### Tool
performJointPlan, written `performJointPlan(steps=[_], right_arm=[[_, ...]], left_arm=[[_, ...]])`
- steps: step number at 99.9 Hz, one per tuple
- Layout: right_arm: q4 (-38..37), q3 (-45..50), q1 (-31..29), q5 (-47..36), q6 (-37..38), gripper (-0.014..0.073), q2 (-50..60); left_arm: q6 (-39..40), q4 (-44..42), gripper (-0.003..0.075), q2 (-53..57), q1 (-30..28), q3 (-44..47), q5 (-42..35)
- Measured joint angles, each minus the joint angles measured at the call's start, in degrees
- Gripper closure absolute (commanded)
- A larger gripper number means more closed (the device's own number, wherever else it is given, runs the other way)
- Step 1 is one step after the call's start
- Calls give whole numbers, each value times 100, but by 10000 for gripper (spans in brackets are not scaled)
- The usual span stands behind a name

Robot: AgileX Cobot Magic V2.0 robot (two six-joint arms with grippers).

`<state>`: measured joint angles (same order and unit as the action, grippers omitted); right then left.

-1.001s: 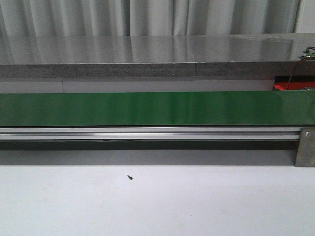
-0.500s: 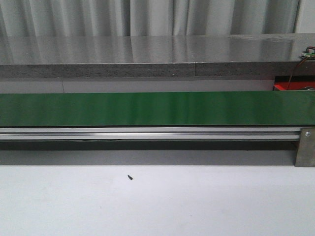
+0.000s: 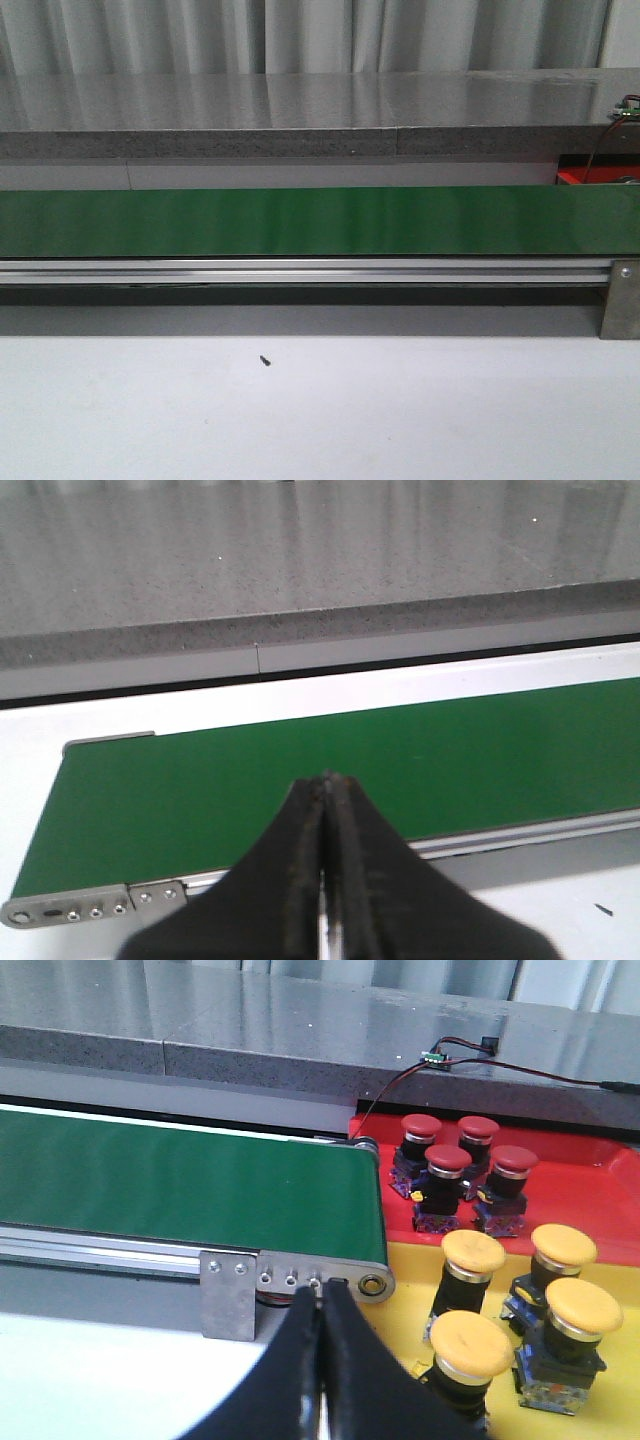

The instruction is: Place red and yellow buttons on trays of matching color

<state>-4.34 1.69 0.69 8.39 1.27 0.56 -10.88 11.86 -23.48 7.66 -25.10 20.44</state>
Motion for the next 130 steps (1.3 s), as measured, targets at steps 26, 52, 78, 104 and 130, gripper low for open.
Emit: performJointPlan(steps=[26,52,78,104,130], right_arm=[[0,0,0,0,0,690,0],[0,0,0,0,0,690,0],[0,0,0,0,0,690,0],[0,0,0,0,0,690,9],[0,0,0,0,0,690,9]], left_arm=[[37,-425,740,635,0,567,-1147],[1001,-1385,740,1706,0,1614,-1597],[1088,-1442,740,2379,0,2502,-1667],[1088,-1446,740,2379,-63,2550,-2183],[1088,-1446,740,2379,-63,2550,-2272]])
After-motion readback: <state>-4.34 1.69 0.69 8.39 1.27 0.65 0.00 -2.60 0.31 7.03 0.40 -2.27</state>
